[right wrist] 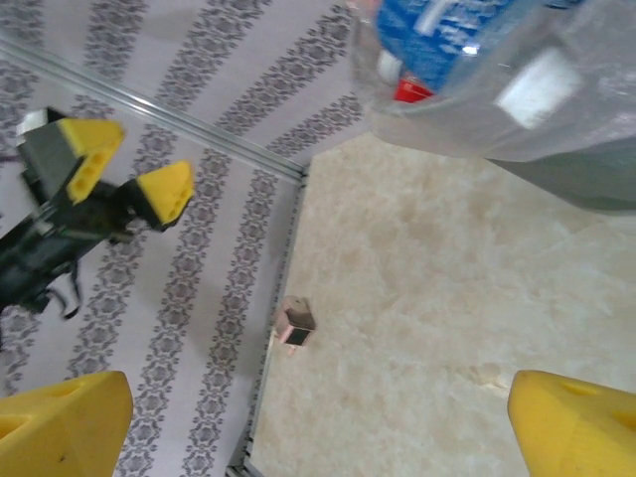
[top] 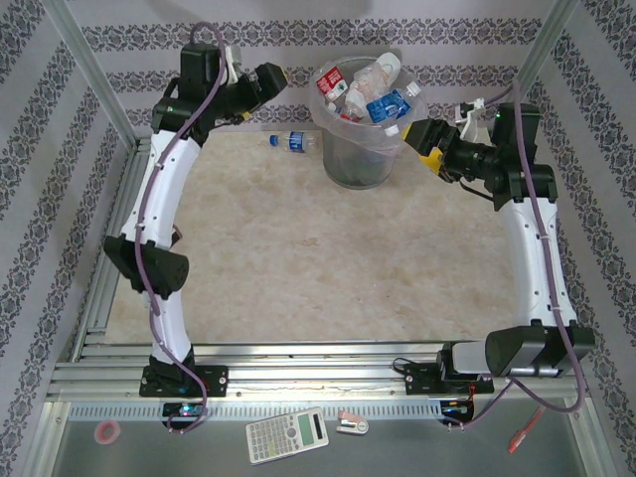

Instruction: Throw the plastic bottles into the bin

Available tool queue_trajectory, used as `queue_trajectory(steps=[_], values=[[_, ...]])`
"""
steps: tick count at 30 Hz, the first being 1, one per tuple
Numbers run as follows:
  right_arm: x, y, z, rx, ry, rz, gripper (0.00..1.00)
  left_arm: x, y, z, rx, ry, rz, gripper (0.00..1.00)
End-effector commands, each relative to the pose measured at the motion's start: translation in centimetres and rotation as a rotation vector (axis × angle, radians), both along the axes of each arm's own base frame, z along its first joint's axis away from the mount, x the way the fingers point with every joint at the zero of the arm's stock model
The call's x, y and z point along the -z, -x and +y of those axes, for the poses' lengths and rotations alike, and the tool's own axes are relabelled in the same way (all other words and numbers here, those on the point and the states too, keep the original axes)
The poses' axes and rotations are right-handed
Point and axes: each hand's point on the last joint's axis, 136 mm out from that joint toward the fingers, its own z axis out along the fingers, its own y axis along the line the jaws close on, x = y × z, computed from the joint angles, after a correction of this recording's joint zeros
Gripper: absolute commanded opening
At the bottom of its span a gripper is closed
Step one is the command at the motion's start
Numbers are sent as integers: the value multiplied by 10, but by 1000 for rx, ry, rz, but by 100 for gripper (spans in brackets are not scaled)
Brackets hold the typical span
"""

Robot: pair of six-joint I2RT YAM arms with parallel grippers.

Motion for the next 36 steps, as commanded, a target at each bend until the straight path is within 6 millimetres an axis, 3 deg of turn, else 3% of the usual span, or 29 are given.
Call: queue_trajectory(steps=[1,3,7,12,19,28,36], values=[[36,-20,-6,31,72,67,96,27,0,-13,32,40,18,100],[45,-34,-5,31,79,99,94,39,5,-12,26,53,32,100],[39,-48,5,27,71,62,95,51,19,-7,27,24,56,100],[43,-53,11,3,69,79,95,63,36,-10,47,62,79,100],[33,-50,15,-5,66,55,96,88,47,-8,29,57,110,100],[19,-25,16,-27,86,4,98,130,25,0,-33,-8,206,100],[24,-14,17,-32,78,18,98,156,-3,-2,-78,-3,255,100]])
